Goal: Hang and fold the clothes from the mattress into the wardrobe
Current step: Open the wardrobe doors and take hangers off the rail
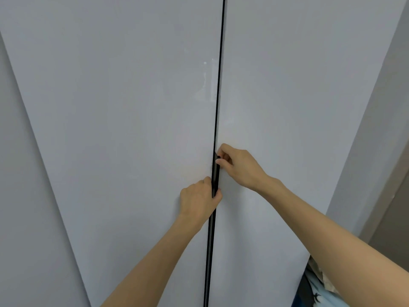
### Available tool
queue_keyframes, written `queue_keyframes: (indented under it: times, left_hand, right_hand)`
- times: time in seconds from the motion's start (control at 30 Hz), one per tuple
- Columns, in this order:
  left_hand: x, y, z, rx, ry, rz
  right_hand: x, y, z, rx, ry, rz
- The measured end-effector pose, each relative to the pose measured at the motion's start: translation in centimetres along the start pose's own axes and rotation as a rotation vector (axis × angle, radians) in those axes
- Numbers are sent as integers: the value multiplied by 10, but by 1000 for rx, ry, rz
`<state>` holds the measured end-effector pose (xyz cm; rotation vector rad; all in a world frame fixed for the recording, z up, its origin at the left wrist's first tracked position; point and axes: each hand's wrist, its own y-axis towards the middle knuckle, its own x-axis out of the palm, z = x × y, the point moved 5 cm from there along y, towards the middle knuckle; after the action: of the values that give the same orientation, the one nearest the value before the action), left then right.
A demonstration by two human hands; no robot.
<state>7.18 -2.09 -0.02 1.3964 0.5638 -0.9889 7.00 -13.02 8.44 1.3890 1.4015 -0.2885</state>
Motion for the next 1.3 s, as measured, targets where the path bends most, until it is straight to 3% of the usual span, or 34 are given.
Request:
queue_keyframes:
  times: [0.3,0.63,0.9,1.3]
  left_hand:
    - [-28,-63,40,-29,-330,-153]
    - [-74,-164,151,-40,-350,-30]
    - [-87,-202,274,43,-268,-75]
    - [-62,-196,409,55,-294,-344]
  right_hand:
    - [-34,-82,-20,-92,40,-13]
    - [-117,-216,-11,-142,9,34]
    - [-203,-311,35,-70,-162,122]
    - [-289,-380,120,183,-412,204]
